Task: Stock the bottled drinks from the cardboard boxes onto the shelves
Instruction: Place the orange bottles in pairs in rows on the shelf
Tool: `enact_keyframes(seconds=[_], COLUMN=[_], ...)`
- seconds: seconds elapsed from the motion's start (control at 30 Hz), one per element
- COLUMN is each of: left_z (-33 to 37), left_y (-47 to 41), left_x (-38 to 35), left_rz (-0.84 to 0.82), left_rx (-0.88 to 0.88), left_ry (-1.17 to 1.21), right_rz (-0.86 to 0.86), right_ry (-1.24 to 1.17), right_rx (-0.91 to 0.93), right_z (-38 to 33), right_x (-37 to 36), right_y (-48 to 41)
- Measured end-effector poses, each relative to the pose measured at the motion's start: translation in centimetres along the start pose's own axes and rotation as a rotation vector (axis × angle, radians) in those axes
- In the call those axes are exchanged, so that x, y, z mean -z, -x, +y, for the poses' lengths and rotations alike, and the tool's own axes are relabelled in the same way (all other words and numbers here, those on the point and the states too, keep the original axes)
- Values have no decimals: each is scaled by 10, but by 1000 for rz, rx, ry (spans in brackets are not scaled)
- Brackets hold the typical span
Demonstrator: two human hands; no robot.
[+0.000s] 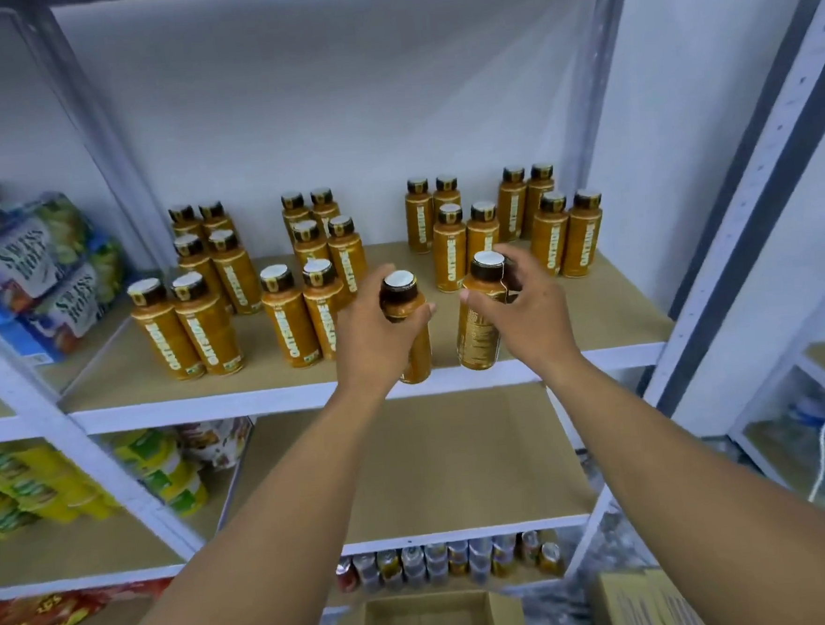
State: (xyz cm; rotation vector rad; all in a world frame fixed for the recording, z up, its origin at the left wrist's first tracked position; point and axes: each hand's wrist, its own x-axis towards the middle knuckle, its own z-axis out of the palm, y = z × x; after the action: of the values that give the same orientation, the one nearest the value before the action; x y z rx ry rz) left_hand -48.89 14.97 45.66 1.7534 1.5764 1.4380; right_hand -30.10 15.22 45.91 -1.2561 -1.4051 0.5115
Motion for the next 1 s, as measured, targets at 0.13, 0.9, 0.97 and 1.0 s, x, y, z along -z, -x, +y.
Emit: enact_keyframes(seconds=[0.13,0.9,0.97,1.0], left_z=[-14,-53,-52,-51], left_y=[-23,-35,-35,-35], left_x=[-14,-52,-57,-59], left_rz=[-42,-118,-130,-133], left_rx=[-11,7,7,10], left_ry=[-21,104,104,104], right_rz=[33,-201,-201,-200], right_ry=[44,19,17,13], right_rx=[-34,-25,-18,-14], right_z=[19,73,76,77], right_x=[-11,-11,-11,-11], right_y=[-18,-40,-42,-43])
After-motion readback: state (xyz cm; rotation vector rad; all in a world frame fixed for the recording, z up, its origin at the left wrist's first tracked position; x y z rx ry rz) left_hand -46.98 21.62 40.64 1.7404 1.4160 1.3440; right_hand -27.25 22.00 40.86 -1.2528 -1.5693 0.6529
